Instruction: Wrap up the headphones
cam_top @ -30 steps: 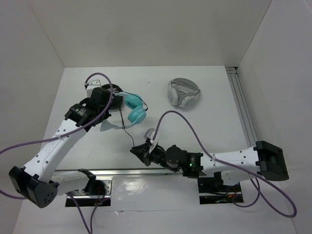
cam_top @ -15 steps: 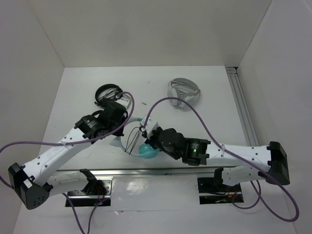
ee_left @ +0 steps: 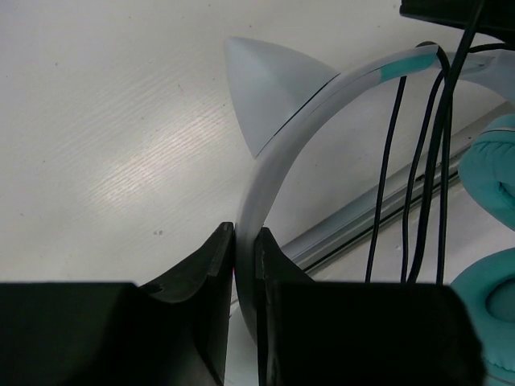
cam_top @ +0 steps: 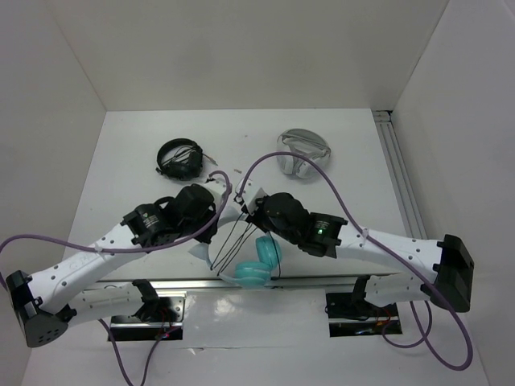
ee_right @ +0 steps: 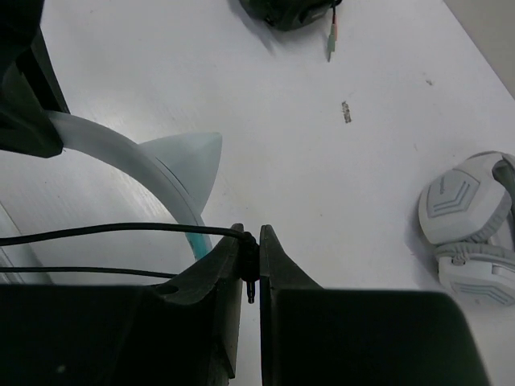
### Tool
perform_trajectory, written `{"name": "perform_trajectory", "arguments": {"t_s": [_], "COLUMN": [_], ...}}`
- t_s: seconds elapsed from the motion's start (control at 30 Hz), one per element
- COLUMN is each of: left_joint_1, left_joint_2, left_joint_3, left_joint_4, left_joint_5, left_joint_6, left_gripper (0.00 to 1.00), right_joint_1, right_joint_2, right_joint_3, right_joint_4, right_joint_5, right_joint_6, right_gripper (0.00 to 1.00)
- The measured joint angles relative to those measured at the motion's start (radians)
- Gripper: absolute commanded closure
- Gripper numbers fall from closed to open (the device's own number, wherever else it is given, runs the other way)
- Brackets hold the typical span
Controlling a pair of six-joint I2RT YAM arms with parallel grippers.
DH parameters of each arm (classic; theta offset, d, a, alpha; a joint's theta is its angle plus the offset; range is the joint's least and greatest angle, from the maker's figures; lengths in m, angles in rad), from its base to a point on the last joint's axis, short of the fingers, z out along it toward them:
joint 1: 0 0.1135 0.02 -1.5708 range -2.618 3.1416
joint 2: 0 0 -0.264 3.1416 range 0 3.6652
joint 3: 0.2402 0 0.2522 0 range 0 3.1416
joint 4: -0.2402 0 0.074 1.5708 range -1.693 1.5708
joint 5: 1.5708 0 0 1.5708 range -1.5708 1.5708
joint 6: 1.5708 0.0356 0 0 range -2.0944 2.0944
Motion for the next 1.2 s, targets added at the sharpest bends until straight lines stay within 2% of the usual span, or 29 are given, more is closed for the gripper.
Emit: {"name": "perform_trajectory", "arguments": {"t_s": [0.33, 0.57, 0.63, 0.73, 1.1, 1.2], "left_joint_1": [-0.004, -0.004, -0.004, -0.004, -0.004, -0.004], "left_joint_2": [0.049, 0.066, 0.066, 0.066, 0.093, 0.104], "left_joint_3": [0.072, 0.109, 0.119, 0.127, 0.172, 0.175], "left_joint_4": [-0.132, -0.143, -0.150, -0.161, -0.206, -0.208], "left_joint_5": [-0.106, -0.114, -0.114, -0.114, -0.130, -0.141], "left_joint_6": [-0.063, -0.084, -0.084, -0.084, -0.101, -0.109], "left_gripper": [1.00, 1.00, 1.00, 1.00, 1.00, 1.00], "right_joint_1": [-0.017, -0.074, -0.082, -0.084, -0.106, -0.128], "right_joint_2": [0.014, 0.013, 0.012, 0.010, 0.024, 0.051], "right_joint_3": [-0.019, -0.068, -0.069, -0.069, -0.068, -0.067], "right_joint_4": [0.027, 0.048, 0.060, 0.072, 0.087, 0.090], "right_joint_5": [-0.031, -0.092, -0.109, -0.119, -0.111, -0.114], "right_joint_6": [-0.025, -0.042, -0.043, -0.047, -0.066, -0.066], "right_gripper": [1.00, 0.92, 0.82, 0.77, 0.70, 0.65]}}
